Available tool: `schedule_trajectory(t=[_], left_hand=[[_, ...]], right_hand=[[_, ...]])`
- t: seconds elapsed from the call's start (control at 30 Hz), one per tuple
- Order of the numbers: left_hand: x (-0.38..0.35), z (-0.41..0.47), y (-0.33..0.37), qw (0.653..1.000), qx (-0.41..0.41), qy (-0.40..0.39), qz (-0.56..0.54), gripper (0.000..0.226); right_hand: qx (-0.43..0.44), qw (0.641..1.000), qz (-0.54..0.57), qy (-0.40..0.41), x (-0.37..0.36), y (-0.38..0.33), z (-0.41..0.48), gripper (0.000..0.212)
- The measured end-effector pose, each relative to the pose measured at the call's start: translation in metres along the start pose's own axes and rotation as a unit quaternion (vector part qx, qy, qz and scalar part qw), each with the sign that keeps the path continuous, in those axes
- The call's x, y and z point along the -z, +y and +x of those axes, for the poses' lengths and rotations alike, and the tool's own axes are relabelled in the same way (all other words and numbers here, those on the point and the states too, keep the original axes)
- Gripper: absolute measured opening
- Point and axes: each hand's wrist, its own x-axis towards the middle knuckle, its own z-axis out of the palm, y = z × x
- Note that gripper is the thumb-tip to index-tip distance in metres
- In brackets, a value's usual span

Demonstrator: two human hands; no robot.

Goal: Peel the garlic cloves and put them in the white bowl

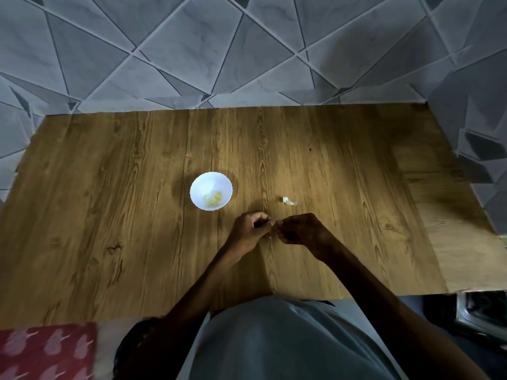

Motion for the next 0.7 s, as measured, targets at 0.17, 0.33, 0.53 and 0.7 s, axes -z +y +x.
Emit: schedule_trajectory(t=[0.17,0.33,0.53,0.7], left_hand=[[0.0,-0.001,-0.003,1.0,0.015,-0.016,0.01,0.01],[-0.006,-0.004,0.002,0.986,-0.078,0.014,0.146,0.013],[-0.012,-0.002,-0.006,0.933,-0.213,0.047,0.285,0.008],[-0.014,0.0,-0.016,0.934,-0.202,0.037,0.292,0.005]], right_hand=[[-0.025,0.995,-0.095,0.001,-0.002,-0.001,0.004,0.015],[-0.086,0.979,-0.183,0.031,-0.008,-0.003,0.01,0.019],[-0.252,0.964,0.078,-0.033,-0.004,-0.013,0.008,0.019],[-0.254,0.952,0.161,-0.057,0.004,-0.007,0.01,0.017]])
